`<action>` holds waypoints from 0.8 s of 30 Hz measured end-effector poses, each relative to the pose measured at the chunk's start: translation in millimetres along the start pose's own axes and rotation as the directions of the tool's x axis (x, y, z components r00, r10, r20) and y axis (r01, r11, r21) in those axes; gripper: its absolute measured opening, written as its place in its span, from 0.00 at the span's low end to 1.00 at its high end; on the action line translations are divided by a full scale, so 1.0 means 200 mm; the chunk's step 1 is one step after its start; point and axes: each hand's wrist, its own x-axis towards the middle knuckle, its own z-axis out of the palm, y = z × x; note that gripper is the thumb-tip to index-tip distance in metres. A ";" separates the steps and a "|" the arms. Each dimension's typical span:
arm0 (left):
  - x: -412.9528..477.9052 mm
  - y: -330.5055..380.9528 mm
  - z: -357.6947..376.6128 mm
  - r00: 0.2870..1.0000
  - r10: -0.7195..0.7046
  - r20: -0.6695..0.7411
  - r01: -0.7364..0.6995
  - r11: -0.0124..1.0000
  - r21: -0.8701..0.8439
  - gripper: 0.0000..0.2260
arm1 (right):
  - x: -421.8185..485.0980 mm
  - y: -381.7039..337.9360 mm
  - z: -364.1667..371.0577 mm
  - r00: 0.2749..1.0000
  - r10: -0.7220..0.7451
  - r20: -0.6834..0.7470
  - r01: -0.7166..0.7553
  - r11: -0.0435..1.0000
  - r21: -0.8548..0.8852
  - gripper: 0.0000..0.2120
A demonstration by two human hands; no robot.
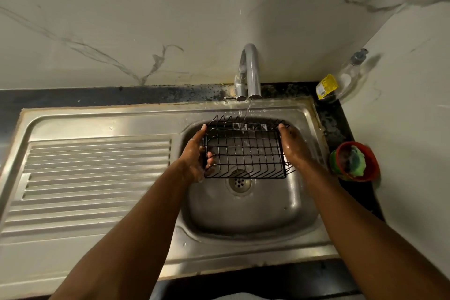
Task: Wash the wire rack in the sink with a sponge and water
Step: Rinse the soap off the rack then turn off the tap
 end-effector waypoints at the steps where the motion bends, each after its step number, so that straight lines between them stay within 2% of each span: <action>1: 0.00 0.00 0.03 1.000 -0.004 0.012 0.004 1.000 0.014 0.29 | 0.00 0.01 -0.02 1.000 0.026 -0.001 -0.026 1.000 -0.002 0.37; 2: 0.00 0.00 0.05 1.000 -0.003 0.016 0.003 1.000 0.031 0.29 | 0.03 0.05 -0.02 0.999 0.042 -0.001 -0.042 0.999 -0.004 0.39; 5: 0.00 0.00 0.08 1.000 0.002 0.021 -0.003 0.998 0.057 0.29 | 0.02 0.06 -0.03 0.997 0.073 -0.012 -0.073 0.997 -0.015 0.29; 7: 0.00 0.01 0.08 1.000 0.004 0.019 -0.005 0.999 0.052 0.29 | 0.00 0.04 -0.03 0.997 0.068 -0.031 -0.068 0.998 0.005 0.29; 9: -0.01 0.03 0.07 1.000 0.010 -0.002 -0.010 0.999 0.042 0.28 | -0.01 0.01 -0.01 0.998 0.044 -0.055 -0.044 0.999 0.007 0.30; 12: -0.03 0.07 0.02 0.998 0.041 -0.045 -0.040 0.999 0.018 0.27 | -0.01 -0.07 0.02 0.999 -0.032 -0.044 0.032 0.999 -0.008 0.26; 19: -0.08 0.15 -0.12 0.996 0.043 -0.080 -0.048 0.997 -0.058 0.28 | -0.04 -0.30 0.08 0.998 -0.065 0.015 0.067 0.978 -0.196 0.32; 24: -0.06 0.16 -0.24 0.997 0.046 -0.064 -0.051 0.996 -0.074 0.28 | -0.02 -0.34 0.18 0.996 -0.067 0.063 0.077 0.983 -0.168 0.35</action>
